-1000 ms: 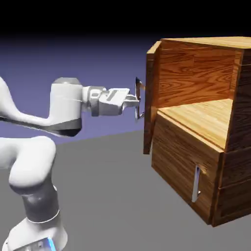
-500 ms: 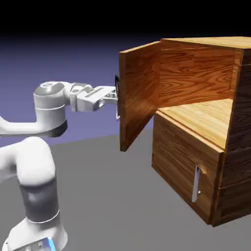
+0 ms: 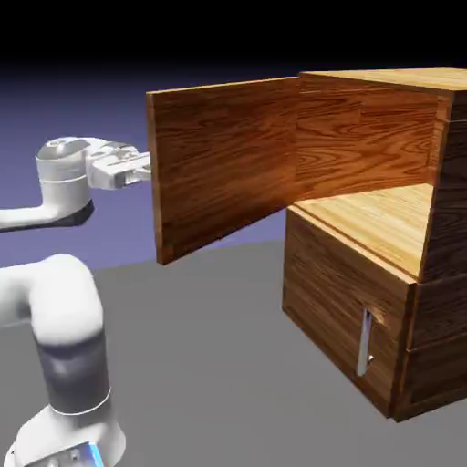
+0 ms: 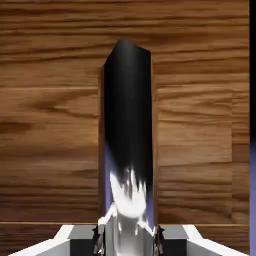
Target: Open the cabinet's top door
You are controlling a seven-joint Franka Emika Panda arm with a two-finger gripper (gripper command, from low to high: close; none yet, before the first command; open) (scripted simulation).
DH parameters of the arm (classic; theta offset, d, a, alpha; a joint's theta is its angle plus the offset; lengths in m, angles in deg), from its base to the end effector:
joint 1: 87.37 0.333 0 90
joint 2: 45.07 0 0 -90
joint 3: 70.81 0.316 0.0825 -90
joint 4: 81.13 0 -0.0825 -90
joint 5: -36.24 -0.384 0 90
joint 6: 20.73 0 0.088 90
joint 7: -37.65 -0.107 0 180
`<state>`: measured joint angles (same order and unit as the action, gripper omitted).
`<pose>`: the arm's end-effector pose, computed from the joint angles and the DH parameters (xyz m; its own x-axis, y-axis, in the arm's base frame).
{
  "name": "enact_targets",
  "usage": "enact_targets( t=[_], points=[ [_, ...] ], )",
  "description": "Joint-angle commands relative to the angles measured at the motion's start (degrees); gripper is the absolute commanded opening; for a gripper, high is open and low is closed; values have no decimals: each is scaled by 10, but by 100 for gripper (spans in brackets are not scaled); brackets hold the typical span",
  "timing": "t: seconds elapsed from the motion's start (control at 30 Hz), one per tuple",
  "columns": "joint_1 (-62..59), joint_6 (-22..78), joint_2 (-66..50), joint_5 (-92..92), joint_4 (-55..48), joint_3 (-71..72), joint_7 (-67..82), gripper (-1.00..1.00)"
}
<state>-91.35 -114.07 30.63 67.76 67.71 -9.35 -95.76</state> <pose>0.1602 0.2507 0.5058 -0.6336 -0.3147 0.7068 -0.6330 -0.3144 -0.7075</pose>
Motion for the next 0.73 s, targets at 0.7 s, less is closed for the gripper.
enact_targets(
  t=[0.7],
  points=[
    [-349,350,-8,-105,-445,181,55,-100]
  ],
)
